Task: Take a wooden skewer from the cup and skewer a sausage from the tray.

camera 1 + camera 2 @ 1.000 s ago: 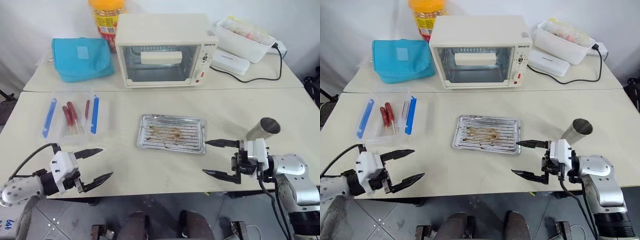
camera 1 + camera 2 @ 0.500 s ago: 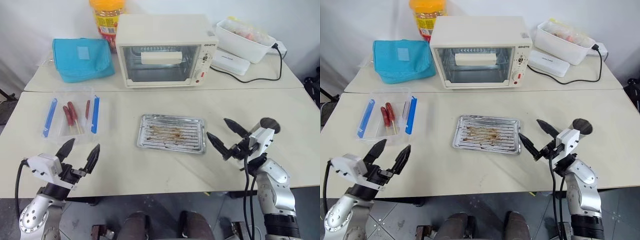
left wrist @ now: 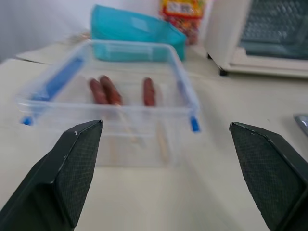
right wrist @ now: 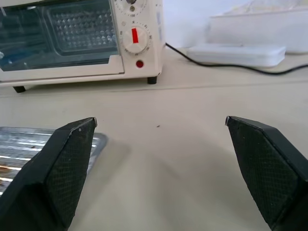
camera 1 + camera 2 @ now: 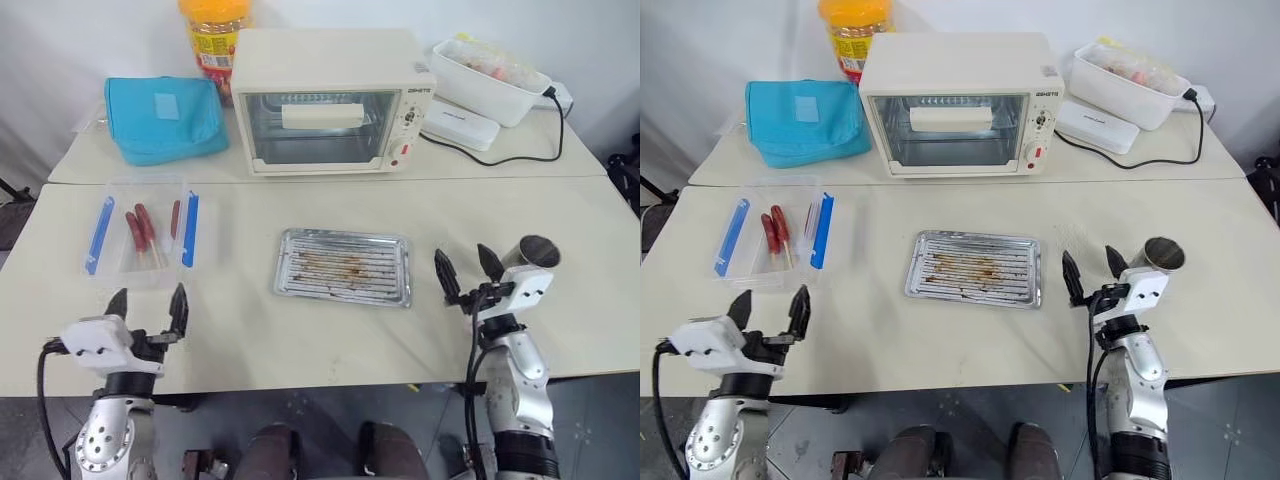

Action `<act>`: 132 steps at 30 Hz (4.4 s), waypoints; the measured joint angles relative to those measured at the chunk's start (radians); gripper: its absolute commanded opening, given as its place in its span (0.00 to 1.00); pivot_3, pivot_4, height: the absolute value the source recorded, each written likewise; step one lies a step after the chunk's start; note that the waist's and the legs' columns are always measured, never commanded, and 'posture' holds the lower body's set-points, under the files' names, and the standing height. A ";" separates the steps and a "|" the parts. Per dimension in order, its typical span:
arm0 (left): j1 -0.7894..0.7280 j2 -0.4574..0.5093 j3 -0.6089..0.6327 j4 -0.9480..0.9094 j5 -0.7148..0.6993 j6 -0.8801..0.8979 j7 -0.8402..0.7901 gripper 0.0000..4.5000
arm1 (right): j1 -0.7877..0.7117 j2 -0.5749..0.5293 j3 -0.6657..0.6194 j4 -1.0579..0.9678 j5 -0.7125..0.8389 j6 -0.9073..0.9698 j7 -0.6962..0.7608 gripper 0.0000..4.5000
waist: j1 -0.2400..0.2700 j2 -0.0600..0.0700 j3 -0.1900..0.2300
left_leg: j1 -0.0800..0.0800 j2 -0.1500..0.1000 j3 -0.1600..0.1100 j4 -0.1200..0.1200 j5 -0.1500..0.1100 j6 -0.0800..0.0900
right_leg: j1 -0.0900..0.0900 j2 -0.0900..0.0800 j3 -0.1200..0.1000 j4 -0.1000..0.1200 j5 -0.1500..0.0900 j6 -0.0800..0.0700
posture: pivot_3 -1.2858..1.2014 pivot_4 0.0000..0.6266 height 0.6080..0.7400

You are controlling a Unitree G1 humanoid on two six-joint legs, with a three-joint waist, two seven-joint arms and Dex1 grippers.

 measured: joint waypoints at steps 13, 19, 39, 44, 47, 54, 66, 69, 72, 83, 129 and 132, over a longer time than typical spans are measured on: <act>-0.023 0.001 0.040 0.036 0.011 -0.011 0.057 0.99 | -0.022 -0.003 0.062 -0.035 -0.008 0.027 -0.016 1.00 | -0.007 0.000 0.000 | 0.000 0.001 0.000 0.000 0.000 0.000 | -0.001 0.000 0.000 0.000 0.000 0.000 | 0.52 0.24 1.00; -0.068 0.017 0.072 0.084 -0.009 -0.011 0.065 0.99 | -0.048 0.027 0.106 -0.029 -0.019 0.026 -0.024 1.00 | -0.008 0.000 0.000 | 0.000 0.001 0.000 0.000 0.000 0.000 | -0.001 0.000 0.000 0.001 0.000 0.000 | 0.52 0.24 1.00; -0.223 0.071 0.065 0.218 -0.042 0.026 0.067 0.99 | -0.129 0.050 0.142 -0.004 -0.071 0.105 -0.143 1.00 | -0.024 0.000 0.000 | 0.000 0.000 -0.001 0.000 0.000 0.000 | -0.001 0.000 -0.001 0.004 0.000 0.000 | 0.52 0.24 1.00; -0.277 0.124 0.086 0.257 -0.047 0.030 0.057 0.99 | -0.165 0.060 0.145 0.036 -0.073 0.056 -0.127 1.00 | -0.025 0.000 0.000 | 0.000 0.000 -0.002 0.000 0.000 0.000 | -0.002 0.000 -0.001 0.004 0.000 0.000 | 0.52 0.24 1.00; -0.266 0.136 0.087 0.252 -0.050 0.041 0.056 0.99 | -0.166 0.060 0.147 0.048 -0.083 0.028 -0.120 1.00 | -0.025 0.000 0.000 | 0.000 0.000 -0.002 -0.001 0.000 0.000 | -0.002 0.000 -0.001 0.004 0.000 0.000 | 0.52 0.24 1.00; -0.177 0.131 0.059 0.127 -0.031 0.068 0.062 0.99 | -0.156 0.037 0.173 0.048 -0.086 0.042 -0.074 1.00 | -0.025 0.000 0.000 | 0.000 0.000 -0.003 -0.001 0.000 0.000 | -0.001 0.000 -0.001 0.004 0.000 0.000 | 0.52 0.24 1.00; -0.075 0.082 0.038 -0.043 -0.025 0.119 0.098 0.99 | -0.209 0.016 0.146 0.021 -0.087 0.095 -0.121 1.00 | -0.024 0.000 0.000 | 0.000 0.000 -0.003 -0.001 0.000 0.000 | -0.002 0.000 0.000 0.004 0.000 0.000 | 0.52 0.24 1.00; -0.073 0.080 0.042 -0.058 -0.025 0.111 0.099 0.99 | -0.202 0.016 0.147 0.009 -0.102 0.094 -0.124 1.00 | -0.024 0.000 0.000 | 0.000 0.000 -0.002 -0.001 0.000 0.000 | -0.002 0.000 0.000 0.003 0.000 0.000 | 0.52 0.24 1.00; -0.082 0.082 0.048 -0.057 -0.026 0.100 0.096 0.99 | -0.202 0.016 0.147 0.003 -0.109 0.095 -0.129 1.00 | -0.024 0.000 0.000 | 0.000 0.000 -0.002 -0.001 0.000 0.000 | -0.002 0.000 0.000 0.003 0.000 0.000 | 0.52 0.24 1.00; -0.126 0.120 0.039 -0.013 -0.038 0.038 0.008 0.99 | -0.103 0.011 0.198 -0.160 -0.159 0.123 -0.132 1.00 | -0.023 0.000 0.000 | 0.000 0.000 -0.002 -0.001 0.000 0.000 | -0.002 0.000 0.000 0.003 0.000 0.000 | 0.52 0.24 1.00; -0.052 0.281 -0.089 0.183 -0.109 -0.010 -0.430 0.99 | 0.197 -0.222 0.122 -0.238 -0.006 0.104 0.229 1.00 | -0.019 0.001 0.000 | 0.000 0.000 -0.002 -0.001 0.000 0.000 | -0.001 0.000 0.000 0.001 0.000 -0.001 | 0.52 0.24 1.00; -0.072 0.280 -0.090 0.185 -0.109 -0.012 -0.434 0.99 | 0.193 -0.230 0.096 -0.222 -0.006 0.076 0.232 1.00 | -0.019 0.001 0.000 | 0.000 0.000 -0.001 -0.001 0.000 0.000 | -0.001 0.000 0.001 0.001 0.000 -0.001 | 0.52 0.24 1.00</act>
